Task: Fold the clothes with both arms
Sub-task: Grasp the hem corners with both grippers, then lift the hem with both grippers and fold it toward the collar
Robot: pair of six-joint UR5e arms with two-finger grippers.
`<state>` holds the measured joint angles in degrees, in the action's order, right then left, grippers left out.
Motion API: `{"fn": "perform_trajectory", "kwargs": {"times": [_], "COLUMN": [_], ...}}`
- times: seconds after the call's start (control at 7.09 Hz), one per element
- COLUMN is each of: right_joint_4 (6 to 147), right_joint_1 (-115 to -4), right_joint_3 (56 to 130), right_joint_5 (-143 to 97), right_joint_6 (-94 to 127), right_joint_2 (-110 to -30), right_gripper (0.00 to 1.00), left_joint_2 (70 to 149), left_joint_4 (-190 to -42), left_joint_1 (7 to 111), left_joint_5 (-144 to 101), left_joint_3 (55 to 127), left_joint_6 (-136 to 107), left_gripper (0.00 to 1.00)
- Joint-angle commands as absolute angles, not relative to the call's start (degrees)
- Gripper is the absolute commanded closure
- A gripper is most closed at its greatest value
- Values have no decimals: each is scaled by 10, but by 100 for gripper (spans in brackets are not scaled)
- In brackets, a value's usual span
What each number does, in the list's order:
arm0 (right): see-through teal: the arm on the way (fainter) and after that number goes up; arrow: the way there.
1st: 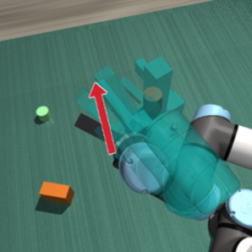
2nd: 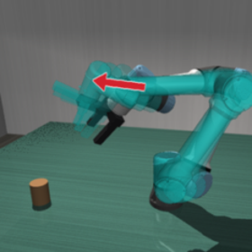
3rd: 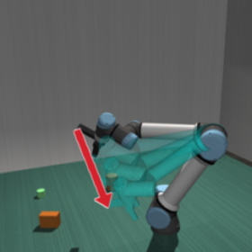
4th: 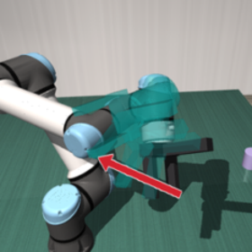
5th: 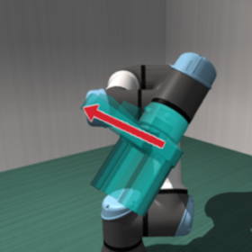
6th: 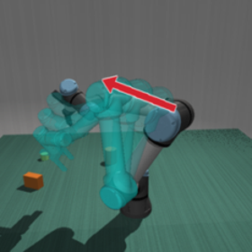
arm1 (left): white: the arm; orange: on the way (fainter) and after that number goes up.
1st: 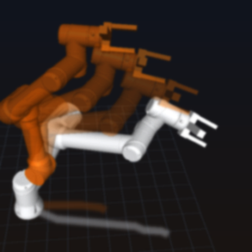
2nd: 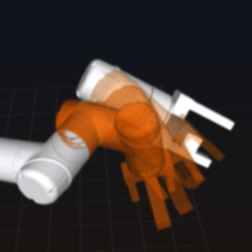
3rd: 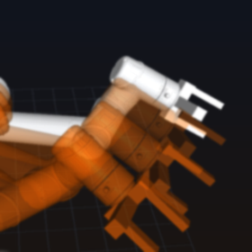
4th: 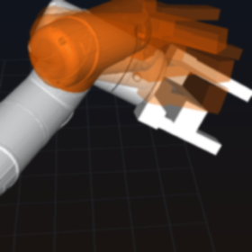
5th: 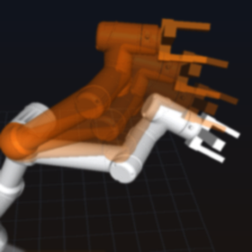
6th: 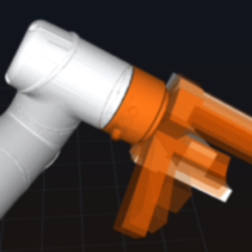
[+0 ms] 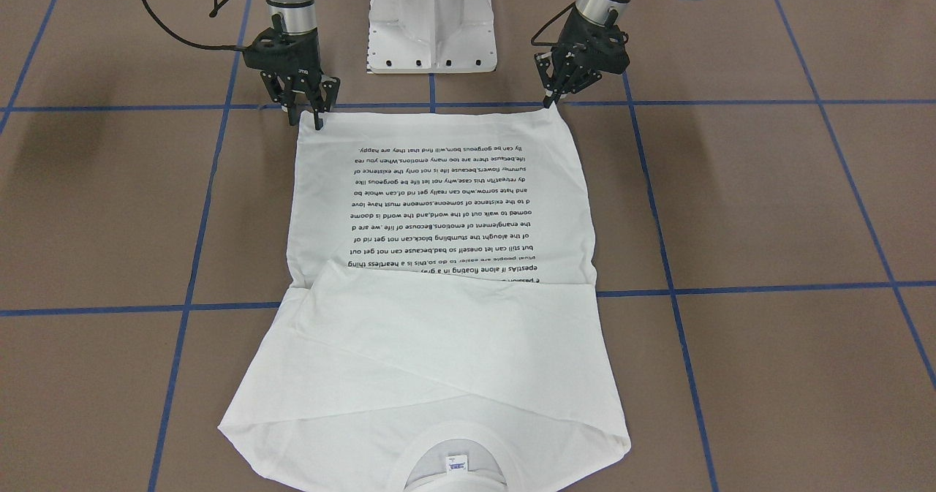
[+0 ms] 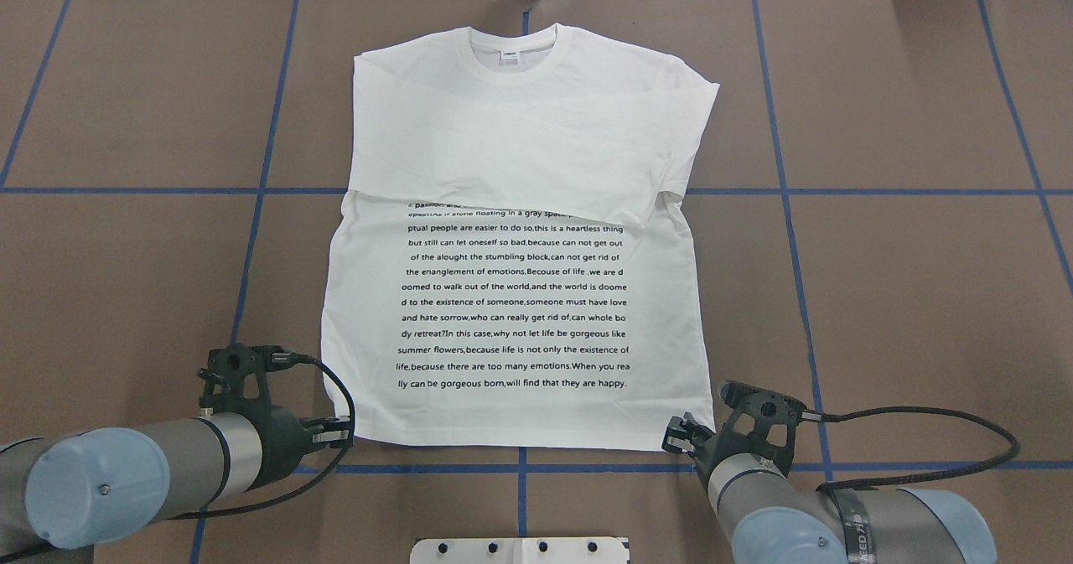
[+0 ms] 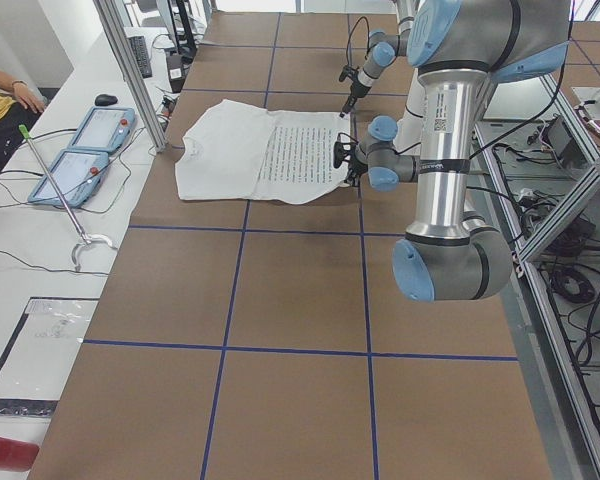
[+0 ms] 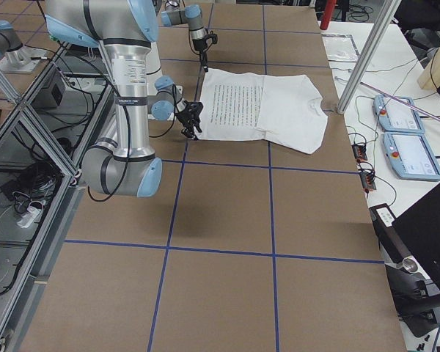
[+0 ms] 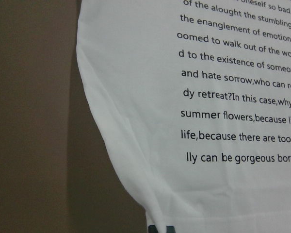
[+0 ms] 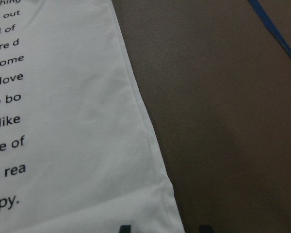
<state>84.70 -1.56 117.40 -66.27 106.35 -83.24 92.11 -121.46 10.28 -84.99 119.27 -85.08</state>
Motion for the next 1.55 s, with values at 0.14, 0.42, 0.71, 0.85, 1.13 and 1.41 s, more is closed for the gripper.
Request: {"fn": "perform_trajectory", "kwargs": {"times": [0.14, 0.42, 0.71, 0.85, 1.13, 1.41], "right_joint_4": [851, 851, 858, 968, 1178, 1235], "right_joint_1": [-11, -7, -14, -19, -19, -48], "right_joint_3": [1174, 1172, 1202, 1293, 1506, 1528], "right_joint_5": [-661, -660, -662, -689, -758, -784], "right_joint_6": [1064, 1077, 1074, 1073, 1073, 1071], "right_joint_2": [-831, -831, -833, -830, -819, -765], "right_gripper": [81, 100, 100, 100, 100, 100], "left_joint_2": [921, 921, 919, 910, 860, 883], "left_joint_4": [-1215, -1215, -1215, -1211, -1185, -1048], "left_joint_1": [103, 103, 103, 104, 133, 174], "left_joint_5": [-850, -849, -851, -856, -910, -974], "left_joint_3": [1196, 1200, 1213, 1240, 1355, 1460], "left_joint_6": [-851, -851, -850, -846, -846, -832], "left_gripper": [100, 100, 100, 100, 100, 100]}}
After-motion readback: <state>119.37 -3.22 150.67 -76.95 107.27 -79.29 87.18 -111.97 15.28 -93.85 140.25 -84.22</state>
